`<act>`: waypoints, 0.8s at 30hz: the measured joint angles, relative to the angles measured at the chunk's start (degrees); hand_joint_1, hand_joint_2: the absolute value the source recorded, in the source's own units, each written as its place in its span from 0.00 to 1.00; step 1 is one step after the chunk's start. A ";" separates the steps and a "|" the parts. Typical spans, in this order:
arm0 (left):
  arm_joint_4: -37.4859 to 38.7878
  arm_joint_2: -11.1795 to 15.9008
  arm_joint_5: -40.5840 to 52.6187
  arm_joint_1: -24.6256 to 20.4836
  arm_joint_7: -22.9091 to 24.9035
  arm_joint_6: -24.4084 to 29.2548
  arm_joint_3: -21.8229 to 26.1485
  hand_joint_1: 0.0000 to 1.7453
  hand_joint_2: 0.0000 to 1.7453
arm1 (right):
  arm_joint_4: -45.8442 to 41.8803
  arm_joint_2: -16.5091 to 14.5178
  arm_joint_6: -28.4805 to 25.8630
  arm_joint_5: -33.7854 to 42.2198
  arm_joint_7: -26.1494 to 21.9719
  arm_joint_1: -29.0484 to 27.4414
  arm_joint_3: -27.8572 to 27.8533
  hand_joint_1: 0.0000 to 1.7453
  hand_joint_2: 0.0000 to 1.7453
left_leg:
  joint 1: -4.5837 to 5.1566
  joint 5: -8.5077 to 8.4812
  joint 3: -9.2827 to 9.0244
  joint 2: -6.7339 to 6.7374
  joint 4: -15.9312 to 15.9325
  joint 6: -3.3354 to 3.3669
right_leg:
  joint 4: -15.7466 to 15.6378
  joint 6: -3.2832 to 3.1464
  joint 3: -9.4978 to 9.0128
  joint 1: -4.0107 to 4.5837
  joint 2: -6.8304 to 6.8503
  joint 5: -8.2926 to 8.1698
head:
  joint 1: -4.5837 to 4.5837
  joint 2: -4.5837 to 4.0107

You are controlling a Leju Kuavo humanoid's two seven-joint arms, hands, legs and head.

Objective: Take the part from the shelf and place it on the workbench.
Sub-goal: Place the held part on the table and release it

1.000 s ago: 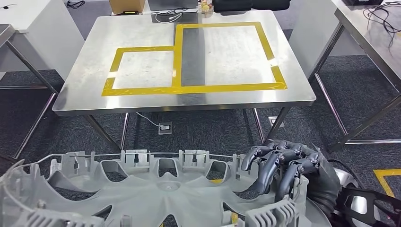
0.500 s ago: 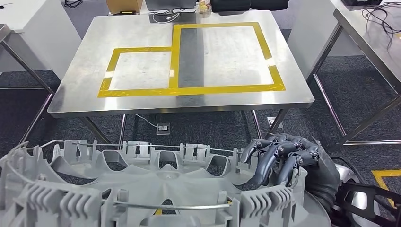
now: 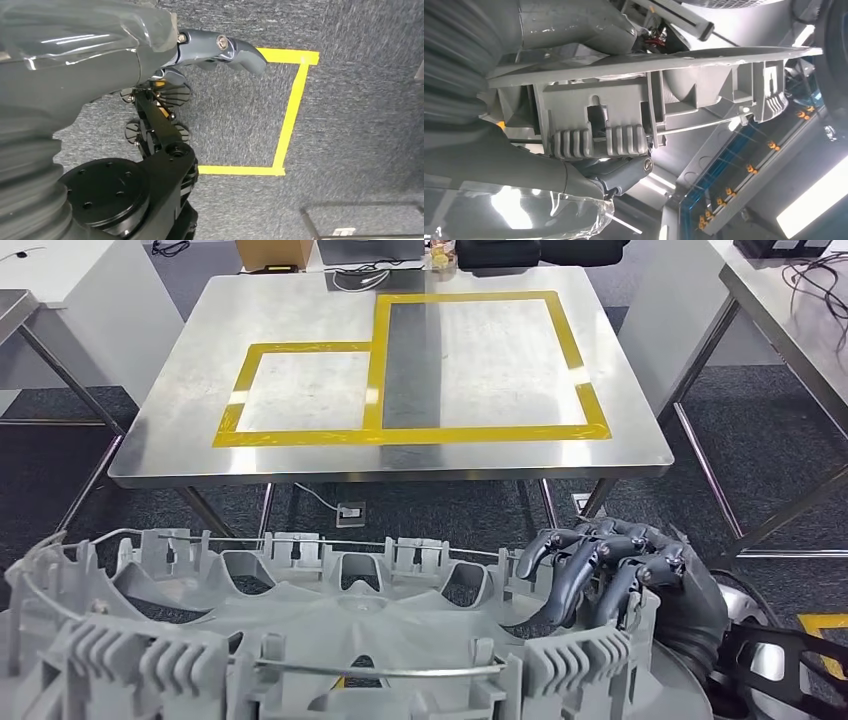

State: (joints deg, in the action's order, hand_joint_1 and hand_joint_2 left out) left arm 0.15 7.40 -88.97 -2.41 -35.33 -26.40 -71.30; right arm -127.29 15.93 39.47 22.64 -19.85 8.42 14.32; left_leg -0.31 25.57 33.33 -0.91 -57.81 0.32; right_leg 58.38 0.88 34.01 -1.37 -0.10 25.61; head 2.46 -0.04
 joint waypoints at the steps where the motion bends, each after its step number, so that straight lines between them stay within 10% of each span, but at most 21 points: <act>1: -0.01 0.03 0.03 0.00 -0.07 -0.11 -0.02 0.00 1.00 | -0.01 0.07 -0.05 -0.04 -0.06 0.02 -0.04 1.00 1.00 | -0.15 0.24 0.05 0.06 -0.27 -0.20 | -0.03 -0.37 -0.04 -0.04 -0.01 -0.02 | -0.01 0.00; 6: 0.00 0.10 0.21 -0.08 -0.34 -0.47 -0.31 0.00 1.00 | 0.01 0.40 -0.58 -0.11 -0.57 0.03 -0.28 1.00 1.00 | -0.41 7.41 6.63 0.57 -14.46 -1.20 | -0.10 -1.42 -0.25 0.04 0.05 0.05 | 0.11 0.00; 8: 0.00 0.11 0.25 -0.08 -0.36 -0.49 -0.66 0.00 1.00 | 0.02 0.52 -0.65 -0.15 -0.62 0.00 -0.30 1.00 1.00 | -0.39 7.23 8.08 0.59 -16.91 -0.98 | -0.10 -1.49 -0.33 0.31 0.03 0.10 | 0.12 0.00; 13: 0.01 0.51 0.28 -0.28 -0.41 -0.51 -1.07 0.00 1.00 | 0.03 0.80 -0.66 -0.17 -0.75 0.01 -0.39 1.00 1.00 | 0.53 0.14 0.75 0.93 -1.27 1.47 | -0.19 -1.38 -0.66 0.91 -0.03 0.24 | 0.05 0.00; 17: 0.01 0.78 0.31 -0.33 -0.47 -0.52 -1.10 0.00 1.00 | 0.01 1.01 -0.70 -0.24 -0.84 0.01 -0.51 1.00 1.00 | 0.53 -0.44 0.06 1.04 0.49 1.99 | 0.16 -0.50 -0.30 0.96 0.11 0.56 | 0.03 0.00; 22: 0.00 0.44 0.31 -0.53 -0.47 -0.50 -1.39 0.00 1.00 | 0.08 1.38 -0.80 -0.62 -1.36 -0.22 -0.76 1.00 1.00 | 0.29 -1.02 -0.51 1.01 1.51 2.29 | 14.57 -0.31 6.94 0.82 0.12 6.29 | -0.09 0.00; 24: 0.00 0.35 0.23 -0.54 -0.48 -0.50 -1.45 0.00 1.00 | 0.14 1.43 -0.80 -0.78 -1.42 -0.35 -0.75 1.00 1.00 | 0.26 -0.92 -0.54 0.88 1.40 2.17 | 13.53 0.66 6.66 0.58 0.13 5.16 | -0.09 0.00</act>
State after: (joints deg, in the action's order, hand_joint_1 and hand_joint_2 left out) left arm 0.15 7.75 -88.74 -2.95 -35.81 -26.91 -72.76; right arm -127.15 17.36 38.67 21.87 -21.27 8.07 13.57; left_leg -0.05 24.65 32.79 -0.03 -56.41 2.49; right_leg 71.91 1.54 40.67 -0.79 0.03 30.77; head 2.37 -0.04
